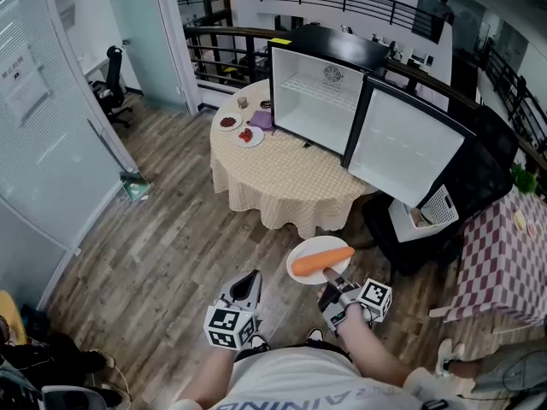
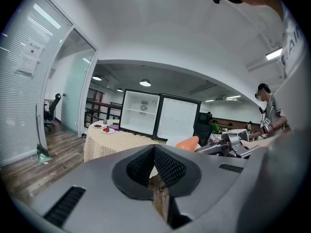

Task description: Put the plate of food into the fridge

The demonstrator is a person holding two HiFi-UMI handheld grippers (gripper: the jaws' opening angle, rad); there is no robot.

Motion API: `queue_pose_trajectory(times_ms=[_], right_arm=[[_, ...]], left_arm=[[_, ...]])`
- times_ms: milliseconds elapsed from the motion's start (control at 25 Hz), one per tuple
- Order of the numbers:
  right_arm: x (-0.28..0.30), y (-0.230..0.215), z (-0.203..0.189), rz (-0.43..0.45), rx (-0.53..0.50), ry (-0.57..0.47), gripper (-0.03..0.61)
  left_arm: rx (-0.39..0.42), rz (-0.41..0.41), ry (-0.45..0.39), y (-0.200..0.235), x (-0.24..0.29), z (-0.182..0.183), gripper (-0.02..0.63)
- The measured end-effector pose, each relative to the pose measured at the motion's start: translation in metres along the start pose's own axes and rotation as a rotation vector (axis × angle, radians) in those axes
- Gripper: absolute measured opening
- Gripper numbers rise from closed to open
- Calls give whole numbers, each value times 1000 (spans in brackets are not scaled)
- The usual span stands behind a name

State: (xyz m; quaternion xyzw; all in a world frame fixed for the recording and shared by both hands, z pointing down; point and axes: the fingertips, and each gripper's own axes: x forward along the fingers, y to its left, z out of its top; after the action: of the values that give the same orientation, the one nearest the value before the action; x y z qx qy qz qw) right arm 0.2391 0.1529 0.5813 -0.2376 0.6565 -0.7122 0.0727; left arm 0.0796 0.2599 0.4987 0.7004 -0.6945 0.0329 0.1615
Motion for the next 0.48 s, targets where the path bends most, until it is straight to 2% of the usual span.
queue_pose_trajectory(times_ms=[480], right_arm=[[29, 0, -48, -15, 21, -30, 37]], left_arm=[[-34, -22, -8, 55, -32, -8, 8]])
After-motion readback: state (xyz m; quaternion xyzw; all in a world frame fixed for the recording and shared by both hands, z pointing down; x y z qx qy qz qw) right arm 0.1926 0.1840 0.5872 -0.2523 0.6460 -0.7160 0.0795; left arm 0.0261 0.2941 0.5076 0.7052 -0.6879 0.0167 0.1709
